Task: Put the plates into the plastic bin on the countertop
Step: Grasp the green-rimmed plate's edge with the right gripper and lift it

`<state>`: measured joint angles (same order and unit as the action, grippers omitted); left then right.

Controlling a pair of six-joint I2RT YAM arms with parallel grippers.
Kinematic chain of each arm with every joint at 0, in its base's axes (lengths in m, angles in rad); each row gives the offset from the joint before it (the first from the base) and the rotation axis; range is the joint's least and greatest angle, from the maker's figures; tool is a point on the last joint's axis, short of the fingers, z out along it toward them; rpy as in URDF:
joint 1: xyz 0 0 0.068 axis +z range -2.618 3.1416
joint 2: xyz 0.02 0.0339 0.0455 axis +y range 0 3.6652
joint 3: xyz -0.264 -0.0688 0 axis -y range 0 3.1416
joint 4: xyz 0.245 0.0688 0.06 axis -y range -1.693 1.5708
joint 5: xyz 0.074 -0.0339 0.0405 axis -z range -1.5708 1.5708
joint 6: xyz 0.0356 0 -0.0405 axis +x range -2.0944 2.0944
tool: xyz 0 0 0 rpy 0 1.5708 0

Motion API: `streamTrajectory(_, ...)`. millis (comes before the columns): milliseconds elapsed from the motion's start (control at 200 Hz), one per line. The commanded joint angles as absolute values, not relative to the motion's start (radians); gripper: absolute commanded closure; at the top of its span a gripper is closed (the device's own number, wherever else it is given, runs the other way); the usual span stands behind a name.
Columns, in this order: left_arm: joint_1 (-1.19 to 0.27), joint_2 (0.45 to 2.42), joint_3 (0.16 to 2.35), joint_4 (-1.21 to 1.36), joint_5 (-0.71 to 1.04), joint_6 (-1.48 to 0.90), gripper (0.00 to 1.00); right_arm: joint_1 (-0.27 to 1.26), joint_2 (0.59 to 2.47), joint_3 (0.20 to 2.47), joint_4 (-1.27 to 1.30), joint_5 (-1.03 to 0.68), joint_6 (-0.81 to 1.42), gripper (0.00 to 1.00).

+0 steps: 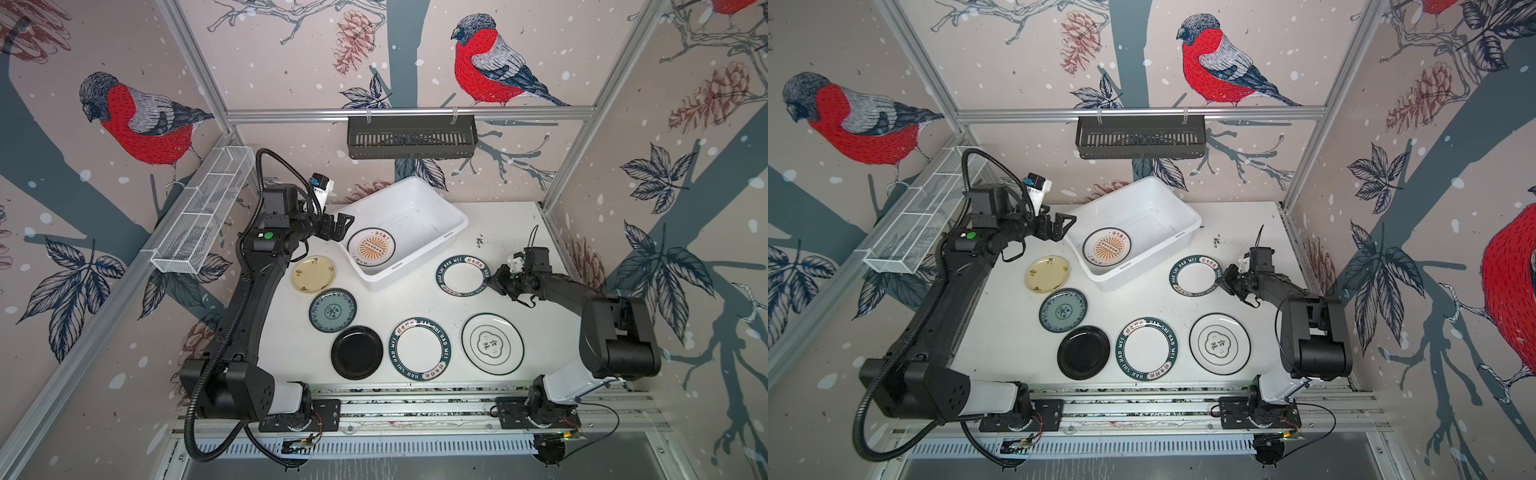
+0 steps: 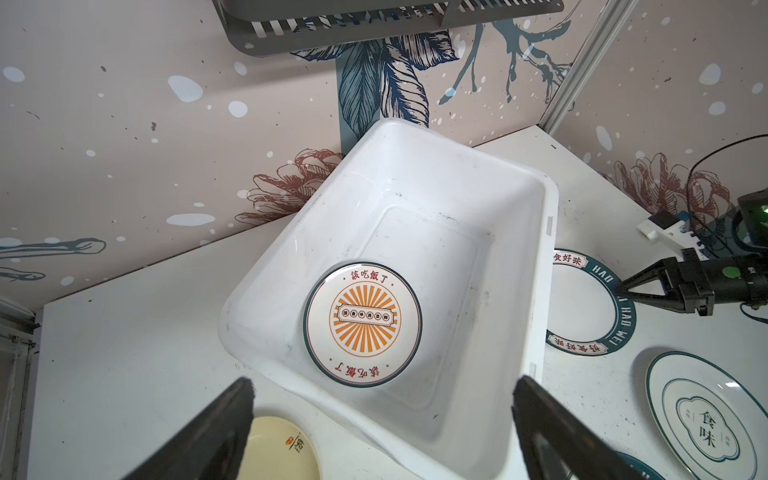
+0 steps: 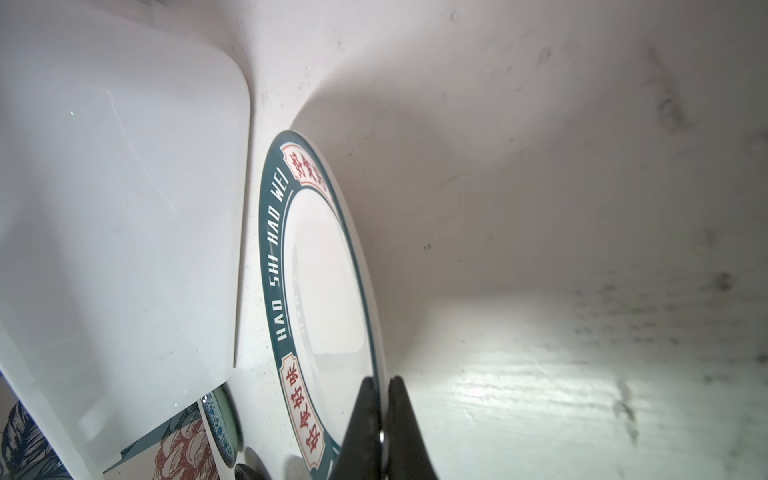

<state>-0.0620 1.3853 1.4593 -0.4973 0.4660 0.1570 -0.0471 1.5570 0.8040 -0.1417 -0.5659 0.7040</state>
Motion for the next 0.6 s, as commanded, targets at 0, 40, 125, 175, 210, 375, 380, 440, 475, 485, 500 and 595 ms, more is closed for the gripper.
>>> streamTrajectory(0, -0.064, 1.382, 1.461, -0.459, 0.453, 0.151, 0.04, -0.053, 1.502, 0.835, -0.215, -0.545, 0.685, 0.99)
streamTrajectory(40, -0.064, 1.385, 1.462, -0.457, 0.445, 0.148, 0.04, -0.055, 1.482, 0.845, -0.239, -0.541, 0.681, 1.0)
streamTrajectory(125, -0.064, 1.392, 1.464, -0.449, 0.42, 0.14, 0.04, -0.054, 1.433, 0.875, -0.293, -0.534, 0.674, 1.0)
streamTrajectory(175, -0.064, 1.397, 1.468, -0.444, 0.406, 0.136, 0.04, -0.055, 1.407, 0.891, -0.325, -0.527, 0.669, 1.0)
streamTrajectory(210, -0.065, 1.402, 1.469, -0.441, 0.398, 0.134, 0.04, -0.056, 1.393, 0.901, -0.344, -0.523, 0.665, 1.0)
streamTrajectory(375, -0.064, 1.41, 1.469, -0.431, 0.388, 0.123, 0.04, -0.055, 1.324, 0.945, -0.436, -0.521, 0.651, 1.0)
streamTrajectory(380, -0.064, 1.41, 1.469, -0.431, 0.388, 0.123, 0.04, -0.055, 1.321, 0.946, -0.437, -0.521, 0.65, 1.0)
streamTrajectory(440, -0.064, 1.411, 1.469, -0.431, 0.387, 0.123, 0.04, -0.054, 1.303, 0.971, -0.473, -0.522, 0.641, 1.0)
streamTrajectory(475, -0.065, 1.412, 1.467, -0.428, 0.385, 0.123, 0.04, -0.053, 1.293, 0.988, -0.497, -0.522, 0.635, 1.0)
streamTrajectory(485, -0.063, 1.413, 1.467, -0.429, 0.385, 0.123, 0.04, -0.052, 1.292, 0.993, -0.503, -0.522, 0.634, 1.0)
streamTrajectory(500, -0.064, 1.414, 1.467, -0.428, 0.385, 0.123, 0.04, -0.052, 1.288, 1.002, -0.512, -0.522, 0.632, 1.0)
streamTrajectory(595, -0.064, 1.416, 1.469, -0.427, 0.384, 0.121, 0.04, -0.046, 1.273, 1.06, -0.56, -0.525, 0.627, 1.0)
